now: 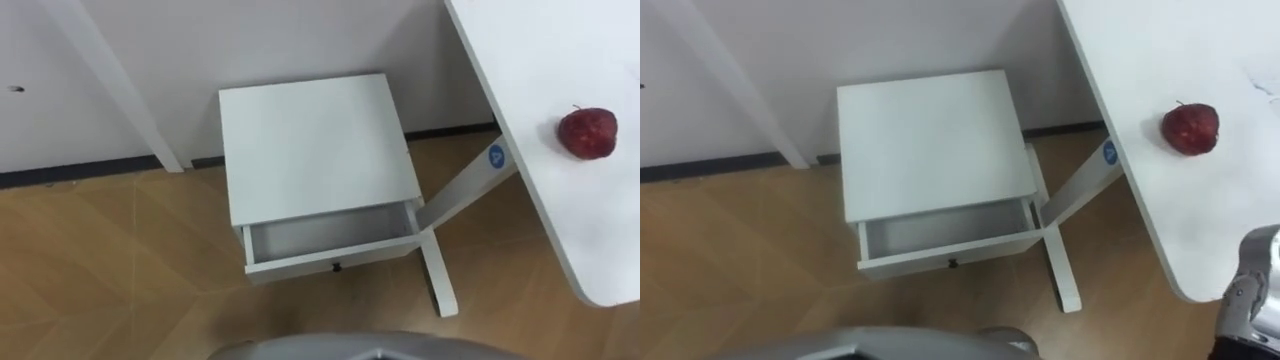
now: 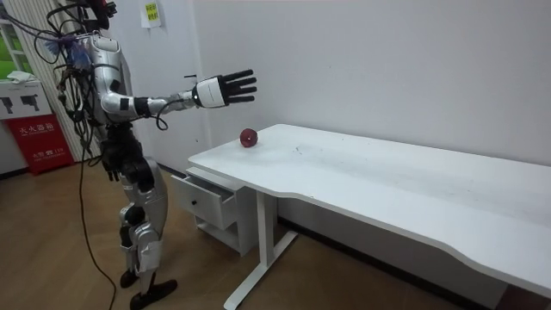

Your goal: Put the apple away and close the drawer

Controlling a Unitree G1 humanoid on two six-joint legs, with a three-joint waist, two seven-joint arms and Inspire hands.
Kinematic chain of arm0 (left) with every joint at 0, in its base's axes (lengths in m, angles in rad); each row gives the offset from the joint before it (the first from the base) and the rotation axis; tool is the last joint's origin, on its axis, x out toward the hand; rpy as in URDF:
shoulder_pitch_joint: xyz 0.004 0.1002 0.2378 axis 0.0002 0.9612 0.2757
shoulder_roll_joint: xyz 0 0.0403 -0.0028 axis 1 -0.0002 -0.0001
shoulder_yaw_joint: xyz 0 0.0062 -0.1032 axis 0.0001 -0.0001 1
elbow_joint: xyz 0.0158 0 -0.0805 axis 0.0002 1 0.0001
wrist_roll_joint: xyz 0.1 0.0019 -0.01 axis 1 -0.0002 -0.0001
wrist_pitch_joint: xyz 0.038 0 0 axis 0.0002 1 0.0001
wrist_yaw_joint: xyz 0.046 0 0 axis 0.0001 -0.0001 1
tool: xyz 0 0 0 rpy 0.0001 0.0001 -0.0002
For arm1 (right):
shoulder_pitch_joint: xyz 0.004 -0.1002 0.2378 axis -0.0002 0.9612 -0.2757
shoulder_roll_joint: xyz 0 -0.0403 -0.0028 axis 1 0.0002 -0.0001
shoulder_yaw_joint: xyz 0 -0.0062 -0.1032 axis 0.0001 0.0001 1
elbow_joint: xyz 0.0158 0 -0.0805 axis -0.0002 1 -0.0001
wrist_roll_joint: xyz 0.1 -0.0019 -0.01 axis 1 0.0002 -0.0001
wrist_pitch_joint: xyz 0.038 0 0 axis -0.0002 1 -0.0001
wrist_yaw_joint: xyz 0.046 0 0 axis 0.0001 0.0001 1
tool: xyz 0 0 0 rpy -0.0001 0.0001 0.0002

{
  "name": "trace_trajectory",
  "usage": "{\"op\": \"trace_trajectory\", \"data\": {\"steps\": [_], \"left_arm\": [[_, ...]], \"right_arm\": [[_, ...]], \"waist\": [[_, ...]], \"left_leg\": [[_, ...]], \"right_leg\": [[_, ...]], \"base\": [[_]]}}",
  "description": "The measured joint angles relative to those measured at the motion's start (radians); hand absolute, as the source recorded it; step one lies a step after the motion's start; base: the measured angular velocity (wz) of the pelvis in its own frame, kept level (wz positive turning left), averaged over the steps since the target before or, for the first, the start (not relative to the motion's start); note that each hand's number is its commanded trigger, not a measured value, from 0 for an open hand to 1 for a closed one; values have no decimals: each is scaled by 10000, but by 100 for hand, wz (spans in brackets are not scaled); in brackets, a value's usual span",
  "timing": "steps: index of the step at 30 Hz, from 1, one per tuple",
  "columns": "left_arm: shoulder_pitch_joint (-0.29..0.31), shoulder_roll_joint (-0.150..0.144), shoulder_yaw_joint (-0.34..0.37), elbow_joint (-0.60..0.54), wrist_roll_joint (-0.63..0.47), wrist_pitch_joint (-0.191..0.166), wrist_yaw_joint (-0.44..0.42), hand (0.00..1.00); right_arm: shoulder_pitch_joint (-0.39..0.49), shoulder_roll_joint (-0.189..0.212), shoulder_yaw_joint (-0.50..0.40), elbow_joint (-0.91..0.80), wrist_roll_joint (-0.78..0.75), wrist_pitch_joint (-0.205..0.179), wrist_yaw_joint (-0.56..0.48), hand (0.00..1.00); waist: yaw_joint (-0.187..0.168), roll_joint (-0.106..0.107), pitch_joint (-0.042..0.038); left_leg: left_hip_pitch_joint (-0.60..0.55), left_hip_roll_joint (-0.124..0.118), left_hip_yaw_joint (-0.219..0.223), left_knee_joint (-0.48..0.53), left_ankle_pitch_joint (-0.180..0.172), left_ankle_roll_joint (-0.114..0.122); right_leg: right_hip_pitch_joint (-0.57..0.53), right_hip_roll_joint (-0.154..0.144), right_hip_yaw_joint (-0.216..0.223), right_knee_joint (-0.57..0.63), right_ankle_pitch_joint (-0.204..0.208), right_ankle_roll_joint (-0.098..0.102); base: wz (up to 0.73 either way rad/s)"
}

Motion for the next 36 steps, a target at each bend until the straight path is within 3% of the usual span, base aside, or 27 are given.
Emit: {"op": "trace_trajectory", "data": {"steps": [3, 13, 18, 26, 29, 36], "left_arm": [[7, 14, 0, -19, 7, 81, 0, 0], [40, 48, -96, -527, 30, 302, 1, 0], [44, 82, -192, -656, 34, 316, -44, 0], [70, 107, -176, -588, 18, 298, -192, 0], [155, 113, -178, -589, 17, 297, -192, 0], [153, 123, -174, -604, 19, 281, -196, 0]], "right_arm": [[5, 0, 109, 16, -2, 322, 503, 0], [-11, 0, 544, 1015, -11, 727, 1791, 0], [-9, -1, 633, 1143, -356, 759, 2189, 0], [-62, -5, 668, 1333, -792, 758, 2862, 0], [-88, -9, 761, 1705, -979, 758, 3029, 0], [-180, -142, 859, 1958, -1055, 758, 3732, 0]], "waist": [[2, -13, 4], [4, -84, 22], [-11, -46, 53], [19, -140, 2], [167, -148, 17], [260, -39, 74]], "left_leg": [[-11, -11, -46, -16, 0, 0], [21, -12, -132, -30, 1, 0], [34, -9, -132, -33, 1, 0], [143, -3, -415, -113, 4, -5], [272, -31, -827, -118, 4, -5], [248, -35, -973, -118, 4, -6]], "right_leg": [[9, -6, -20, -38, 21, 1], [25, 7, 15, -40, 22, 1], [17, 22, 104, -46, 22, 0], [58, 55, 99, 8, 24, -4], [225, 59, 68, -46, 31, -14], [289, 48, -169, -50, 35, -18]], "base": [[1], [-1], [-2], [0], [-1], [8]]}}
